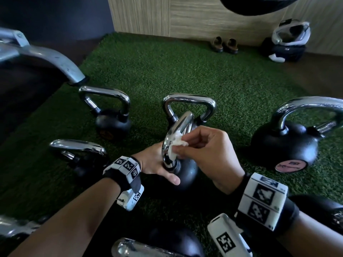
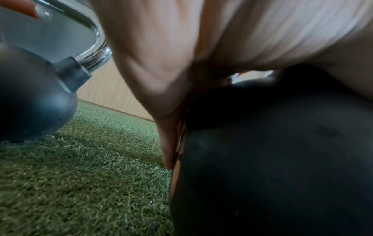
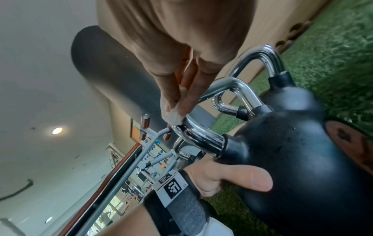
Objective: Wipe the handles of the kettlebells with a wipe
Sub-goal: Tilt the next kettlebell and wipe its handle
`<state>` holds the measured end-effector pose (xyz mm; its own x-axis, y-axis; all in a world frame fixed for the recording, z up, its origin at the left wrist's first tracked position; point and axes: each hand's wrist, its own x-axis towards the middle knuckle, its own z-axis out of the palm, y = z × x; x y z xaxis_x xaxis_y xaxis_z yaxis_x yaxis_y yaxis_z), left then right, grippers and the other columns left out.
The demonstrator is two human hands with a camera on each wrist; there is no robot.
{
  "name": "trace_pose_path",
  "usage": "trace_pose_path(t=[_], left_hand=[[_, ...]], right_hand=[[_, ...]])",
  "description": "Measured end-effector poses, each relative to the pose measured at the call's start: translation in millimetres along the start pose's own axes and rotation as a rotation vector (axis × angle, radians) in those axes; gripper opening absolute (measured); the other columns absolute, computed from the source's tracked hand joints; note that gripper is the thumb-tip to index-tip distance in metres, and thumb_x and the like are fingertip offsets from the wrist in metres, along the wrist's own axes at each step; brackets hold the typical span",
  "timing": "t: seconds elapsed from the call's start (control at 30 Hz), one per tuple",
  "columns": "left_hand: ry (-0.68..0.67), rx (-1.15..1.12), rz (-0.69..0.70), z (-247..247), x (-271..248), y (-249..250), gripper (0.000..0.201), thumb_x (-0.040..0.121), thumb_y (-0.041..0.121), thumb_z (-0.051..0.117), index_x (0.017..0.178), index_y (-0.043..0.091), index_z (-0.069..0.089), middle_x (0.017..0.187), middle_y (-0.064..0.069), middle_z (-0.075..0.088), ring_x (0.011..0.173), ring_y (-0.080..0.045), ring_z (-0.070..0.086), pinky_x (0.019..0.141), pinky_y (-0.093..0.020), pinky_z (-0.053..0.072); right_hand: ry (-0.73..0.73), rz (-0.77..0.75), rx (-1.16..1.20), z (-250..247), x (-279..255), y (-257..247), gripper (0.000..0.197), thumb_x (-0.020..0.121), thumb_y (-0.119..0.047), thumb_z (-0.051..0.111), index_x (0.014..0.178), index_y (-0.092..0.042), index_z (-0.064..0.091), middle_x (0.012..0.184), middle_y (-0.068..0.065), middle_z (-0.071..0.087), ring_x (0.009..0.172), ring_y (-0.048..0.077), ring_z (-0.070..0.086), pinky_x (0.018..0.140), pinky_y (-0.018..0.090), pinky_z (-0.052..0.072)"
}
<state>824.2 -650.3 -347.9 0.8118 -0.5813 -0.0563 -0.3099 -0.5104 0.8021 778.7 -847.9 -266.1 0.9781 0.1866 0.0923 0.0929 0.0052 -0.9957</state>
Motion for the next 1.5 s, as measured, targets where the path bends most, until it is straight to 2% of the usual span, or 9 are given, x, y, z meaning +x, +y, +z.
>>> trace_pose_path(t=[0.33, 0.53, 0.7, 0.83, 0.9, 1.1, 1.2, 1.3, 1.5], left_hand=[[-0.042, -0.003, -0.109, 2.0, -3.9, 7.1, 0.043, 0.055, 0.050, 0.095, 0.089, 0.039, 0.071, 0.093, 0.017, 0.071, 0.095, 0.000, 0.067, 0.095, -0.028, 0.053], [0.019, 0.006, -0.141, 4.8, -10.8, 1.2, 0.073, 0.051, 0.033, 0.103, 0.111, 0.037, 0.062, 0.112, 0.015, 0.067, 0.107, 0.015, 0.060, 0.099, -0.017, 0.047], [-0.015, 0.175, 0.005, 8.0, -13.9, 18.2, 0.086, 0.054, 0.059, 0.094, 0.130, 0.031, 0.065, 0.138, 0.006, 0.058, 0.134, -0.010, 0.050, 0.111, -0.040, 0.046], [-0.010, -0.011, 0.038, 10.7, -26.8, 12.8, 0.087, 0.056, 0.018, 0.103, 0.105, 0.072, 0.054, 0.087, 0.008, 0.059, 0.094, 0.016, 0.061, 0.084, -0.018, 0.051], [0.036, -0.052, 0.059, 14.0, -30.1, 11.2, 0.112, 0.053, 0.017, 0.104, 0.118, 0.080, 0.037, 0.112, 0.013, 0.060, 0.109, 0.014, 0.057, 0.096, -0.022, 0.049], [0.074, 0.003, 0.058, 15.2, -26.3, 10.9, 0.116, 0.050, 0.027, 0.105, 0.129, 0.072, 0.034, 0.130, 0.015, 0.054, 0.125, -0.002, 0.053, 0.111, -0.038, 0.048], [0.057, 0.043, 0.020, 18.2, -29.1, 10.1, 0.107, 0.051, 0.033, 0.104, 0.140, 0.037, 0.045, 0.142, 0.022, 0.049, 0.134, 0.003, 0.048, 0.115, -0.036, 0.044], [0.031, 0.130, 0.035, 16.0, -29.5, 14.5, 0.069, 0.058, 0.031, 0.101, 0.109, 0.001, 0.066, 0.123, 0.052, 0.040, 0.122, 0.023, 0.040, 0.109, -0.016, 0.040], [0.054, 0.182, 0.105, 14.4, -26.6, 21.9, 0.094, 0.058, 0.044, 0.100, 0.133, 0.006, 0.057, 0.152, 0.000, 0.043, 0.145, -0.022, 0.038, 0.118, -0.046, 0.037]], right_hand=[[-0.076, 0.010, -0.281, -3.5, -7.9, 22.3, 0.033, 0.057, -0.006, 0.098, 0.073, -0.018, 0.072, 0.073, 0.002, 0.076, 0.064, 0.012, 0.069, 0.064, 0.026, 0.058], [-0.156, -0.003, -0.395, -9.4, -3.8, 36.5, 0.039, 0.063, -0.006, 0.094, 0.094, -0.023, 0.078, 0.081, 0.000, 0.077, 0.075, 0.018, 0.074, 0.076, 0.032, 0.061], [-0.348, 0.031, -0.546, -13.5, 8.7, 30.7, 0.023, 0.080, -0.005, 0.082, 0.089, -0.026, 0.080, 0.073, -0.014, 0.073, 0.068, -0.009, 0.065, 0.068, 0.009, 0.045], [-0.516, 0.047, -0.379, -7.2, 2.8, 23.8, 0.037, 0.086, 0.003, 0.075, 0.080, -0.033, 0.075, 0.076, -0.015, 0.076, 0.073, -0.004, 0.068, 0.071, 0.016, 0.051], [-0.543, 0.055, -0.318, -6.6, 2.4, 27.3, 0.037, 0.086, 0.004, 0.075, 0.079, -0.032, 0.075, 0.077, -0.013, 0.076, 0.074, 0.000, 0.069, 0.072, 0.020, 0.053], [-0.553, 0.110, -0.201, -8.8, 6.4, 36.2, 0.027, 0.087, 0.005, 0.074, 0.084, -0.021, 0.078, 0.085, -0.001, 0.080, 0.082, 0.011, 0.072, 0.078, 0.026, 0.059], [-0.565, 0.231, 0.059, -9.4, 5.6, 43.4, 0.017, 0.086, 0.004, 0.074, 0.101, -0.003, 0.077, 0.102, 0.021, 0.077, 0.090, 0.030, 0.072, 0.088, 0.038, 0.060], [-0.598, 0.466, 0.432, -10.3, 6.5, 50.4, 0.032, 0.081, 0.000, 0.073, 0.112, 0.009, 0.069, 0.102, 0.020, 0.075, 0.087, 0.025, 0.073, 0.086, 0.034, 0.062], [-0.449, 0.497, 0.744, -12.3, 7.7, 50.7, 0.027, 0.089, 0.003, 0.058, 0.111, 0.002, 0.074, 0.103, 0.017, 0.076, 0.093, 0.021, 0.075, 0.086, 0.027, 0.061]])
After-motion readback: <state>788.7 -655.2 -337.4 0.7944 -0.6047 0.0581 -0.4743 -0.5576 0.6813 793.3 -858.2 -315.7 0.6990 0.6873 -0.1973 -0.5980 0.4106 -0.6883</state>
